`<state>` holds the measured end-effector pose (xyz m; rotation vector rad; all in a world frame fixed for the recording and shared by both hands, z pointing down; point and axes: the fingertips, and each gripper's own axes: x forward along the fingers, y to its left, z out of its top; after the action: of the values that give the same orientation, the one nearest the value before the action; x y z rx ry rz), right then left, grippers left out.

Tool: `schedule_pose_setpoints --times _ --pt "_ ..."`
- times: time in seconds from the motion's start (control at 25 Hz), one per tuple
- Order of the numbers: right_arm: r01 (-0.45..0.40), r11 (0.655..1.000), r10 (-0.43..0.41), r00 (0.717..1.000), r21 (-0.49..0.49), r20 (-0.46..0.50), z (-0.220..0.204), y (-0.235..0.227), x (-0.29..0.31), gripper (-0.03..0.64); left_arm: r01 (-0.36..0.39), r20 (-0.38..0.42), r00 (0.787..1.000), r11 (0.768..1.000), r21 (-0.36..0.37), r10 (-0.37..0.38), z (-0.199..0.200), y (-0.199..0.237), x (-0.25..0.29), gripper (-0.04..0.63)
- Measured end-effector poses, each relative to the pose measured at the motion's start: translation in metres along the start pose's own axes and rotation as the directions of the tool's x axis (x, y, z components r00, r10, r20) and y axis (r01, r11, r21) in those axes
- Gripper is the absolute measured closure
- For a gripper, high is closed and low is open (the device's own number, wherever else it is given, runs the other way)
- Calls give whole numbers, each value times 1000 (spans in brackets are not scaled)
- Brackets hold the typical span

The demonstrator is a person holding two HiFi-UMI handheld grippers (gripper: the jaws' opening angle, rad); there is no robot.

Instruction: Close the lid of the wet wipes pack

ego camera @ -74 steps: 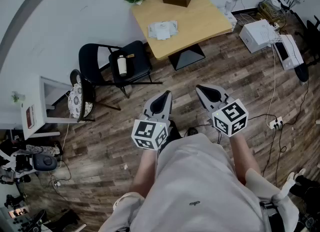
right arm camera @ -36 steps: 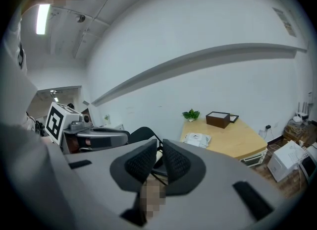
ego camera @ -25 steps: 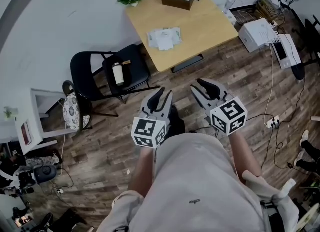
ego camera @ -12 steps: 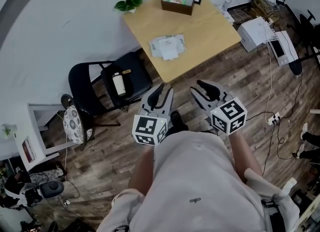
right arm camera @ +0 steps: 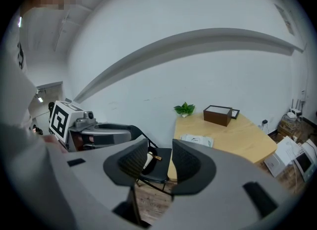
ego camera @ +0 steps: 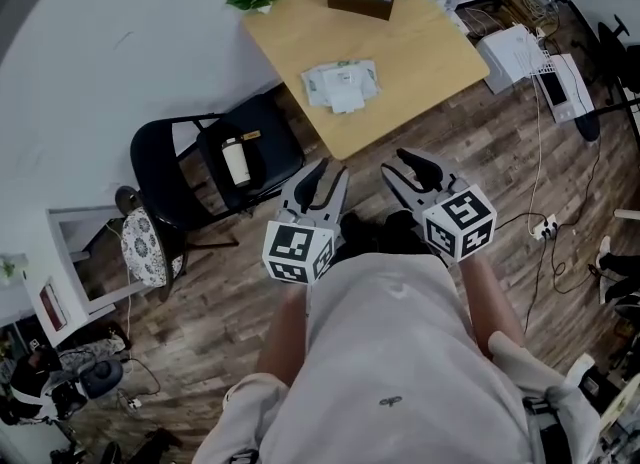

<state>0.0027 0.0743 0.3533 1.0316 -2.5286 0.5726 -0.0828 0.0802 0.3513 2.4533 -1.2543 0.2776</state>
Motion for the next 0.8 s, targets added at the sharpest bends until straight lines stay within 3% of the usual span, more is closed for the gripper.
schedule_pose_setpoints --times 0.8 --pt "-46 999 44 997 -27 -57 6 -33 56 434 -15 -44 999 1000 15 15 2 35 34 479"
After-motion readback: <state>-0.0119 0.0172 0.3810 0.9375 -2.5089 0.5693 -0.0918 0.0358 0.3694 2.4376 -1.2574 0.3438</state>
